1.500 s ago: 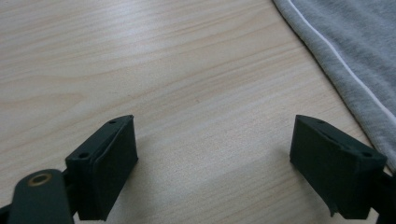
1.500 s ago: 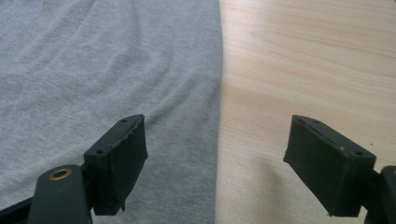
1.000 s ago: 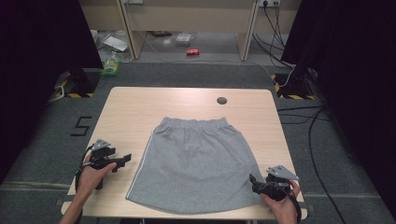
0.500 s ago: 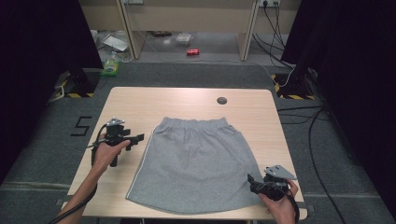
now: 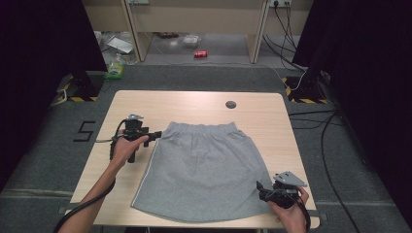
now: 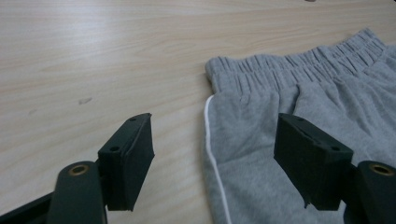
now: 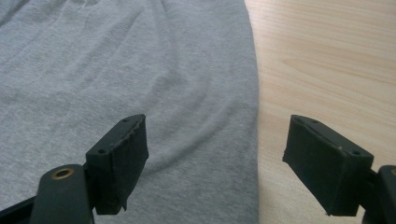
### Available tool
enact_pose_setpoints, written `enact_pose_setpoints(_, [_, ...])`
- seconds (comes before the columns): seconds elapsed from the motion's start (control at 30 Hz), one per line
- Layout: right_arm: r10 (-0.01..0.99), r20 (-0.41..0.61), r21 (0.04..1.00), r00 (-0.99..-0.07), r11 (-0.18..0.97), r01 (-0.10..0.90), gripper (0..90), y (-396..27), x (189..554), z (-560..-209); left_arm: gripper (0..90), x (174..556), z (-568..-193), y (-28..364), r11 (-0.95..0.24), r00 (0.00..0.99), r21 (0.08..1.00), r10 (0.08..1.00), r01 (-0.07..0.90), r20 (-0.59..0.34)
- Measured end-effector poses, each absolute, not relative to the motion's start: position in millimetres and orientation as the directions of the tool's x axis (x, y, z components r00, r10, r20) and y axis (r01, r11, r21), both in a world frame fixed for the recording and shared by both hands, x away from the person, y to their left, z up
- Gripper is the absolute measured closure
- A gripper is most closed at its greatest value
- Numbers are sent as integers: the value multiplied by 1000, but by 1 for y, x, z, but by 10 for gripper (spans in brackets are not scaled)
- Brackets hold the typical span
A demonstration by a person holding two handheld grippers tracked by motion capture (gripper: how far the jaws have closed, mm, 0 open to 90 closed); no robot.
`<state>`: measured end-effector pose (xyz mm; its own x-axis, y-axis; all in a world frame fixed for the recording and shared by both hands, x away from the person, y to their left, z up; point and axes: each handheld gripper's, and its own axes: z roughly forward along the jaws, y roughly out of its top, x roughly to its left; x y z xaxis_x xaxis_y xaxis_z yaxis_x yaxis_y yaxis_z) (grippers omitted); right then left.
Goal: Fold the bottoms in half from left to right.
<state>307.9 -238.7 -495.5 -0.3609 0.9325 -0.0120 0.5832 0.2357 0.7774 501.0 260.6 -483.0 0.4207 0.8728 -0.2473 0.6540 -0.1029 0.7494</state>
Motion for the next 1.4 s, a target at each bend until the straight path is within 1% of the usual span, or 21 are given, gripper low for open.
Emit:
enact_pose_setpoints(0.23, [928,-14,777,-373,245,580,217,-236,308,-495,297,519,-490,244,-141,418,724,882,675,-217])
enact_pose_setpoints(0.43, [926,-12,775,-376,246,582,218,-235,309,-496,349,531,-496,238,-141,417,722,882,677,-218])
enact_pose_setpoints(0.6, [921,-20,773,-389,261,579,218,-232,310,-497,385,539,-499,228,-170,429,711,881,682,-201])
enact_pose_setpoints(0.87, [917,-19,774,-399,266,575,219,-230,310,-497,425,550,-503,211,-209,439,695,883,688,-169])
enact_pose_setpoints(1.0, [914,-21,775,-404,270,571,220,-228,310,-497,447,552,-507,210,-220,445,686,880,694,-168])
enact_pose_setpoints(1.07, [912,-21,774,-409,273,571,220,-226,310,-497,475,552,-507,210,-218,444,688,880,692,-167])
enact_pose_setpoints(1.1, [911,-21,774,-412,276,570,220,-225,310,-497,503,552,-507,210,-224,448,689,879,689,-163])
enact_pose_setpoints(1.23, [901,-25,774,-433,292,563,221,-217,309,-495,665,551,-506,203,-255,467,686,873,681,-140])
enact_pose_setpoints(1.3, [894,-29,776,-448,303,553,222,-210,308,-494,706,552,-506,202,-252,464,685,874,684,-142])
enact_pose_setpoints(1.4, [877,-35,787,-479,320,528,226,-196,306,-491,734,553,-506,202,-244,461,678,874,693,-157])
